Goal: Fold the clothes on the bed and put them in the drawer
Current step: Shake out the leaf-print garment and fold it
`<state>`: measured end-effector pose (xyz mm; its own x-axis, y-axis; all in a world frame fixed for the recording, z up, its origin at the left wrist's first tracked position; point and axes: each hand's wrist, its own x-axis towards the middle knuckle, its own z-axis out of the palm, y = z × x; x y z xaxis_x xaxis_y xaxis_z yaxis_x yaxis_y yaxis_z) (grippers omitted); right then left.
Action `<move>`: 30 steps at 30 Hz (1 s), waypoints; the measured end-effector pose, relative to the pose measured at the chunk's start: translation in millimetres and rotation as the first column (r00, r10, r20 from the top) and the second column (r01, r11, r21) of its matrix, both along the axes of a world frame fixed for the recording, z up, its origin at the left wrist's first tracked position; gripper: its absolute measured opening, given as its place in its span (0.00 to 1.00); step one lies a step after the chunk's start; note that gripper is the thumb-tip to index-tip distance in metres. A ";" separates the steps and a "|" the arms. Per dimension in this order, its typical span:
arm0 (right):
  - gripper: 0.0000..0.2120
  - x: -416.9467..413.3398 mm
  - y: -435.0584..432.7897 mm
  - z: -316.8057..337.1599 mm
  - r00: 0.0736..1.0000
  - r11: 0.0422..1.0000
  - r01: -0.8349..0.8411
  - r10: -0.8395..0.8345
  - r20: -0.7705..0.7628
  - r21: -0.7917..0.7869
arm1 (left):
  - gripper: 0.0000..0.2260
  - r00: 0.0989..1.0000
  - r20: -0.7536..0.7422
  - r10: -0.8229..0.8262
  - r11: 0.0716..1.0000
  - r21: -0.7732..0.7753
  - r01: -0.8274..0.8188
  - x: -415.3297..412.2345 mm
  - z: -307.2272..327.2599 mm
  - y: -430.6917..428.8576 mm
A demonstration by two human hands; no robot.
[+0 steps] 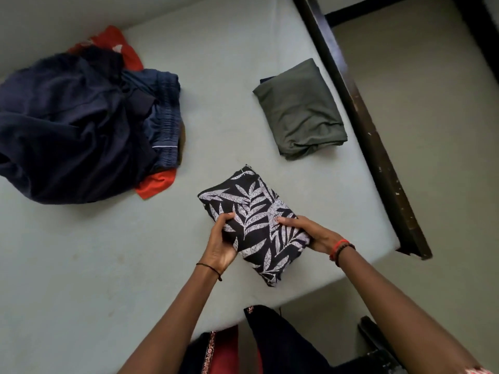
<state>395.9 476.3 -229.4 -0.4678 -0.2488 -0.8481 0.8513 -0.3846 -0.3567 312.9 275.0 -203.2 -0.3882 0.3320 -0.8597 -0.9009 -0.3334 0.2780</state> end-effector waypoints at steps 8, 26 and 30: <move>0.47 114.2 59.3 12.7 0.956 0.956 0.290 -0.292 0.033 0.051 | 0.24 0.911 0.097 -0.401 0.911 0.149 0.386 34.1 -4.0 92.7; 0.26 113.2 166.3 -17.6 0.928 0.796 0.343 -0.370 -0.049 0.498 | 0.29 0.646 -0.132 -0.752 0.656 -0.249 0.712 79.2 -54.8 172.1; 0.21 122.9 155.7 -15.3 0.882 0.744 0.434 -0.466 -0.071 0.508 | 0.20 0.666 -0.059 -0.744 0.660 -0.220 0.718 109.0 -61.0 176.4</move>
